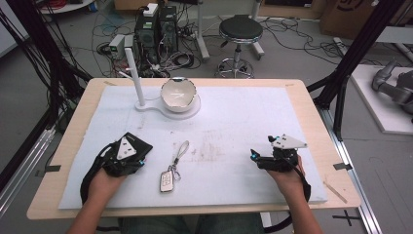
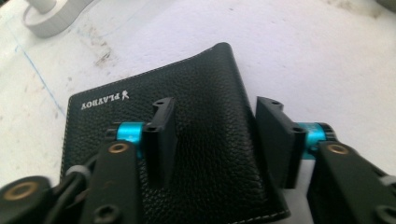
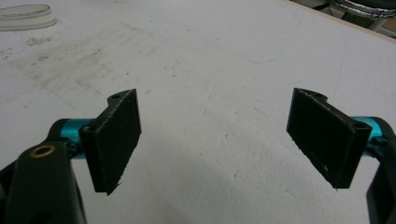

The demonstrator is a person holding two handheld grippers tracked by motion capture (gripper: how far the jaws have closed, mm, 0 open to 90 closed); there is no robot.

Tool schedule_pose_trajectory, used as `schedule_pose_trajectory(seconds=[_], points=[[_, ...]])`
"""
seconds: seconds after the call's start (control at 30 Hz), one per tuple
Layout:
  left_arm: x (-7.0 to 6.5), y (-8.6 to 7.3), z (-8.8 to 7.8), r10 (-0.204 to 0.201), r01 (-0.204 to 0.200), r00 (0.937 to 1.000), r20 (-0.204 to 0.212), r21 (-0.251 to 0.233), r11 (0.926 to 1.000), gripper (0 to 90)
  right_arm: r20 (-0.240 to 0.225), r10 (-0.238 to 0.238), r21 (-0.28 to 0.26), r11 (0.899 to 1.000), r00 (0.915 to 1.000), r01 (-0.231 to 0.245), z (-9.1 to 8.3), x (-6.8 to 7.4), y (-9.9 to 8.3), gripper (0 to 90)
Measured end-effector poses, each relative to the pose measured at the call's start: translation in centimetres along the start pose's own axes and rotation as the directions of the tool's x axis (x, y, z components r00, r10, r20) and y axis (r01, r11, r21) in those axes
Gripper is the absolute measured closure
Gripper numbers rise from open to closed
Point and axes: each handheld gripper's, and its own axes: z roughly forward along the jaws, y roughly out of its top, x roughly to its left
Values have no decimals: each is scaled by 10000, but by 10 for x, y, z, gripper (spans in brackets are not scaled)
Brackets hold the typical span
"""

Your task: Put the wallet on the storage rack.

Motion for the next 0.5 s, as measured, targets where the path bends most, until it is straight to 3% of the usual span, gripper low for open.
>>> schedule_pose_trajectory(seconds=[0.13, 0.17, 0.3, 0.5], points=[[0, 0, -1, 186, -186, 9998, 83, -79, 9998, 644, 4, 35, -19, 10000, 10000, -35, -1, 0, 0, 180], [-1, 0, -3, 386, -384, 9992, 116, -137, 9992, 678, 20, 31, -9, 10000, 10000, -31, -1, 0, 0, 180], [0, 1, -4, 221, -217, 9995, 226, -146, 9997, 738, 7, 26, -15, 10000, 10000, -26, -1, -1, -1, 180], [1, 3, -6, 502, -498, 9983, 295, -128, 9987, 805, -20, 6, -47, 10000, 10000, -6, -1, -1, -1, 180]])
